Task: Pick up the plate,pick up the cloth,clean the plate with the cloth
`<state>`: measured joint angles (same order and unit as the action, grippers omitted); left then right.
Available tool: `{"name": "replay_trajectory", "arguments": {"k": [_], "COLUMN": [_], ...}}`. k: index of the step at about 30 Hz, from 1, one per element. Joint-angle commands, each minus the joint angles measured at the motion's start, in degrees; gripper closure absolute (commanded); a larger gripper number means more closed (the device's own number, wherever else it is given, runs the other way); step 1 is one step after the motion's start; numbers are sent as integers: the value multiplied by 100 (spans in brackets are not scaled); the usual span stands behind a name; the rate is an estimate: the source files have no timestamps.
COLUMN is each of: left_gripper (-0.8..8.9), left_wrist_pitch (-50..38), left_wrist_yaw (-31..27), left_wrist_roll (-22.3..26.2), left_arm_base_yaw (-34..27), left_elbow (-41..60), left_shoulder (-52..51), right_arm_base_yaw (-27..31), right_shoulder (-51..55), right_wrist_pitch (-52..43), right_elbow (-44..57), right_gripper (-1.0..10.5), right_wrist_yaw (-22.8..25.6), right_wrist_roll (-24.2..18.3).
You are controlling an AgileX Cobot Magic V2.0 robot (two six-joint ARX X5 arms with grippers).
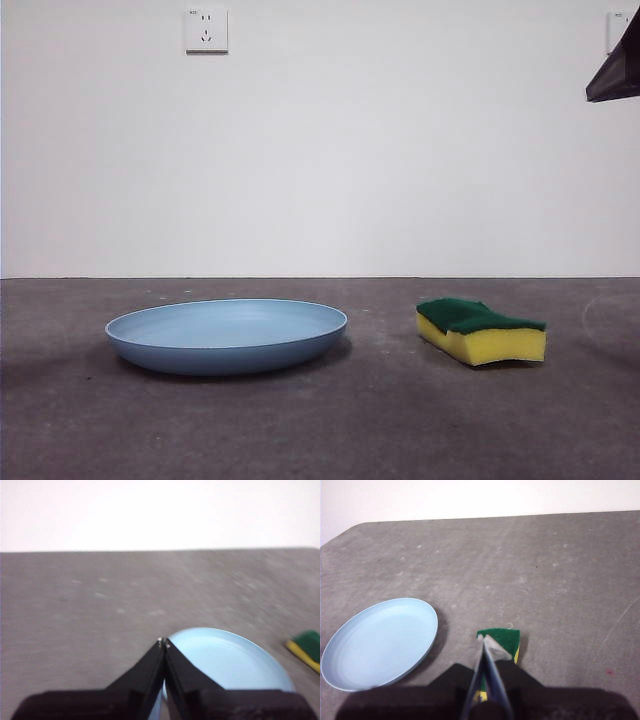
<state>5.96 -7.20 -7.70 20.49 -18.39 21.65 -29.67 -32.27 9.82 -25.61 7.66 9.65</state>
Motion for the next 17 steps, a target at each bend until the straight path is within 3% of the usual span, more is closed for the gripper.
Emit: {"name": "replay_trajectory", "arguments": {"k": [1, 11, 17], "left_gripper": [816, 816, 816], "left_wrist_pitch": [9, -59, -39], "left_wrist_yaw": [35, -2, 94], "left_wrist_roll": [26, 42, 72], "left_arm_base_yaw": [-404, -1285, -1486], "left_elbow": [350, 1360, 1698], "left_shoulder": [-431, -1510, -1753], "right_arm_base_yaw": [-7, -7, -7], "right_shoulder": [9, 9, 9], "right_wrist_pitch": [-31, -31, -31], "right_elbow": [37, 37, 37], "right_gripper": [946, 946, 946], "right_wrist_yaw": [20, 20, 20], "right_wrist_roll": [39, 39, 39]}}
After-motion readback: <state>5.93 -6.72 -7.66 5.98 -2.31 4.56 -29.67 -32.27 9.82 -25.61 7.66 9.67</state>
